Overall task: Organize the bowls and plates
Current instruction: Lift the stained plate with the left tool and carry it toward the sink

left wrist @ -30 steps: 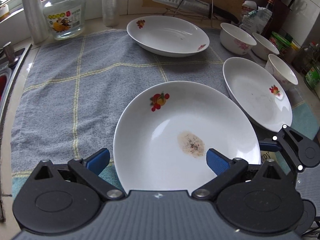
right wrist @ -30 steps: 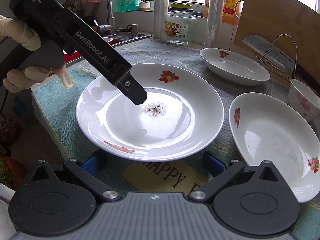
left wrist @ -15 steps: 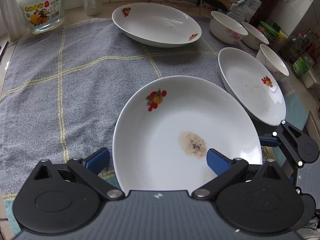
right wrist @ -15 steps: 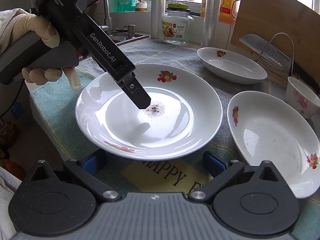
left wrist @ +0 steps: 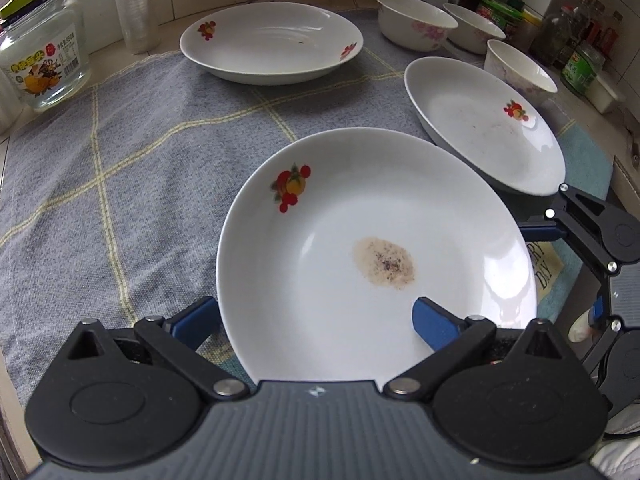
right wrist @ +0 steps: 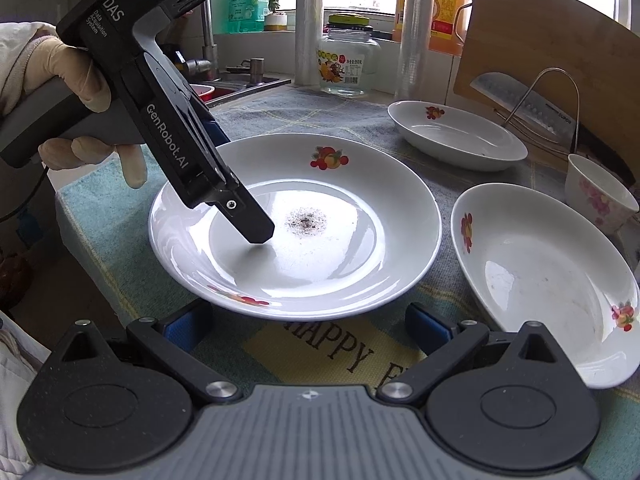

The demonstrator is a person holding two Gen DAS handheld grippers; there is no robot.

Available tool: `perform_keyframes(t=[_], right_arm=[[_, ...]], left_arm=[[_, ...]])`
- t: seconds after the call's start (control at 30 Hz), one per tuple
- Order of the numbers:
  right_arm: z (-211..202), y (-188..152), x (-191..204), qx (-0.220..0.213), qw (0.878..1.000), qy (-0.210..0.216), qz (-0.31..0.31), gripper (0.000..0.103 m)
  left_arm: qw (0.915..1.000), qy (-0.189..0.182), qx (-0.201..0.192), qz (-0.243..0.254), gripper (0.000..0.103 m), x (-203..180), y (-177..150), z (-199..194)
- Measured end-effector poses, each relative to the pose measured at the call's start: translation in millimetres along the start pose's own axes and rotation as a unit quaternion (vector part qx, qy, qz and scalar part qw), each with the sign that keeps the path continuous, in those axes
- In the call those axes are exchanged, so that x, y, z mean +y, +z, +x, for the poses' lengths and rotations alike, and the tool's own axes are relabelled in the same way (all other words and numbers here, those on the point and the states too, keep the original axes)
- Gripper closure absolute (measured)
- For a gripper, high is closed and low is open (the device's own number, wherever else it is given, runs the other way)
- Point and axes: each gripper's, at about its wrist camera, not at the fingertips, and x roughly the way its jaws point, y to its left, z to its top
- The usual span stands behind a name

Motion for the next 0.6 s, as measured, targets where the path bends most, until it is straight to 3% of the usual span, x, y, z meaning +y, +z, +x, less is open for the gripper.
perform_keyframes(t=[0.17,0.33,0.6], right_arm=[[-0.2,-0.3,-0.3,-0.006,1.000,0.000,0.000,0.000],[2.0,2.1,0.1,-0.010,1.000,-0.001,-0.005,0.000],[1.6,3.2,2.1,-0.013,1.000,0.001,-0.023,0.000]], left_arm=[[0.9993,-0.030,-0.011,0.017,0.003,7.1,11.0,-6.9],[0.9979,-0.058,0.003,0.029,0.010,16.4,22.9,-3.5],[0.9953,-0.080,0.024,0.049,0.012,21.9,34.8,4.0]])
